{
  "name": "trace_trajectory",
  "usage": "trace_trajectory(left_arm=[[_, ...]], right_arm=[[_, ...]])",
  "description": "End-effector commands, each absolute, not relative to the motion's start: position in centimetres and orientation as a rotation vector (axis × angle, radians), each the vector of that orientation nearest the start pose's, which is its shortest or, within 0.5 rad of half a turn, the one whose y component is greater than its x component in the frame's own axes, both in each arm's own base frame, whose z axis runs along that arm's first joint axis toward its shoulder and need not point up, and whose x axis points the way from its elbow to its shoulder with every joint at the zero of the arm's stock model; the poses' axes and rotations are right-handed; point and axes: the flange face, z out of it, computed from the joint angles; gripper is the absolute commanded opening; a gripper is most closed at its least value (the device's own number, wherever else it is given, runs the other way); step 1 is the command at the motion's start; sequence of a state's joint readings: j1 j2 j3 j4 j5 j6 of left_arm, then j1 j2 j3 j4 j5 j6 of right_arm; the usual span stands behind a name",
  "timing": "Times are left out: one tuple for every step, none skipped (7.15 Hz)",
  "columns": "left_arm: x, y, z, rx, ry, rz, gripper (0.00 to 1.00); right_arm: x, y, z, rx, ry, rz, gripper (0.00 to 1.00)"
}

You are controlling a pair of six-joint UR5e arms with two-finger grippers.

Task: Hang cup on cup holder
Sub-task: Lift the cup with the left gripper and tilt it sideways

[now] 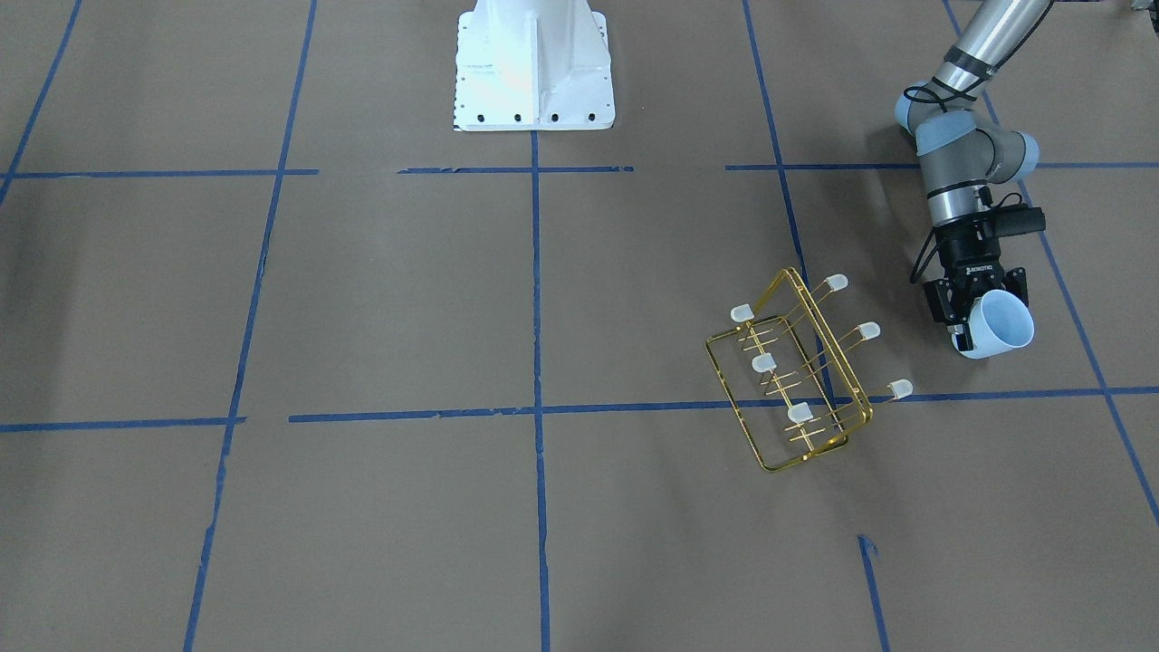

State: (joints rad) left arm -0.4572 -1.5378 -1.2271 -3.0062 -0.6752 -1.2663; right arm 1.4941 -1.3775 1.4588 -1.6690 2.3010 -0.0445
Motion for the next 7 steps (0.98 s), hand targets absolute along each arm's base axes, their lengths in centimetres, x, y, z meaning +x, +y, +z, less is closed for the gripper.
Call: trace_trajectory(left_arm=[[31.7,-39.1,63.6,1.133,0.662,-0.613,0.28],[29.9,-38.6,61.9,1.132,0.662,-0.544,0.23],[28.2,-37.6,59.7,1.134,0.679,-0.479,0.18],[26.8,-36.7,57.5,1.133,0.72,-0.467,0.21],[25.5,-36.0,55.2,1.143,0.755,-0.48,0.2],[25.6,-36.0,54.7,1.142,0.743,-0.472,0.04],[25.5,-36.0,54.8,1.147,0.695,-0.43,0.0]], right_arm=[[2.3,-57.4,62.4,-0.028,-0.73,-0.11,1.0],[2.3,-57.4,62.4,-0.028,-0.73,-0.11,1.0],[2.3,-57.4,62.4,-0.028,-0.73,-0.11,1.0],[2.3,-57.4,62.4,-0.028,-0.73,-0.11,1.0],[2.3,-57.4,62.4,-0.028,-0.73,-0.11,1.0],[2.3,-57.4,62.4,-0.028,-0.73,-0.11,1.0],[2.3,-57.4,62.4,-0.028,-0.73,-0.11,1.0]])
